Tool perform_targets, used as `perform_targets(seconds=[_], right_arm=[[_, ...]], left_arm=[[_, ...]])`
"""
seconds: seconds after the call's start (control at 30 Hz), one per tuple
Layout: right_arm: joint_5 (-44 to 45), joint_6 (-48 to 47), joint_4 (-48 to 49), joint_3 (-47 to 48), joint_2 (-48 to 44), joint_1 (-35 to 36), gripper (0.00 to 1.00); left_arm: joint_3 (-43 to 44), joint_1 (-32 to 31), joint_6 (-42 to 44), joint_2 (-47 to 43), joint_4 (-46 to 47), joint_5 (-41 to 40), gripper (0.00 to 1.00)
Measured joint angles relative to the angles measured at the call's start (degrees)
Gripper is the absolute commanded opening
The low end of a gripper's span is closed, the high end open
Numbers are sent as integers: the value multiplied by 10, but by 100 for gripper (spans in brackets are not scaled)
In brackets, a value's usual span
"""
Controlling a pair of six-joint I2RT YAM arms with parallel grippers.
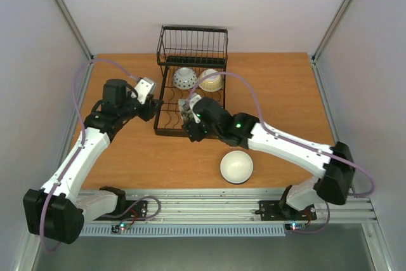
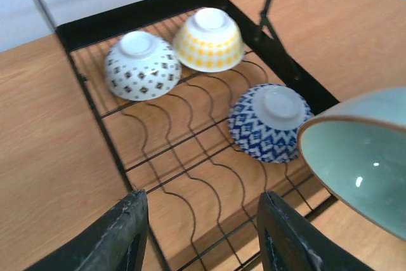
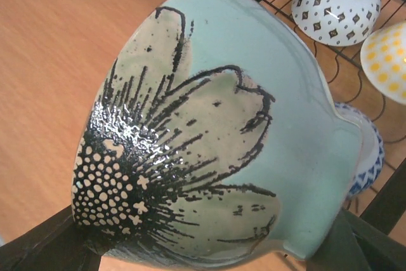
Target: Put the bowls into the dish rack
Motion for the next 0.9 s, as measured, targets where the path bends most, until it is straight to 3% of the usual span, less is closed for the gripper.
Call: perform_targets(seconds=[0.17,0.57,0.9], right_arm=[[31,-62,-27,85,104,0,1],[151,-189,-84,320,353,-3,1],[253,-242,-166,468,468,-11,1]], left_arm=[[-7,37,-18,-1,11,2,49],[-11,55,-40,-1,13,7,50],[-19,78,-50,19,17,-45,50]])
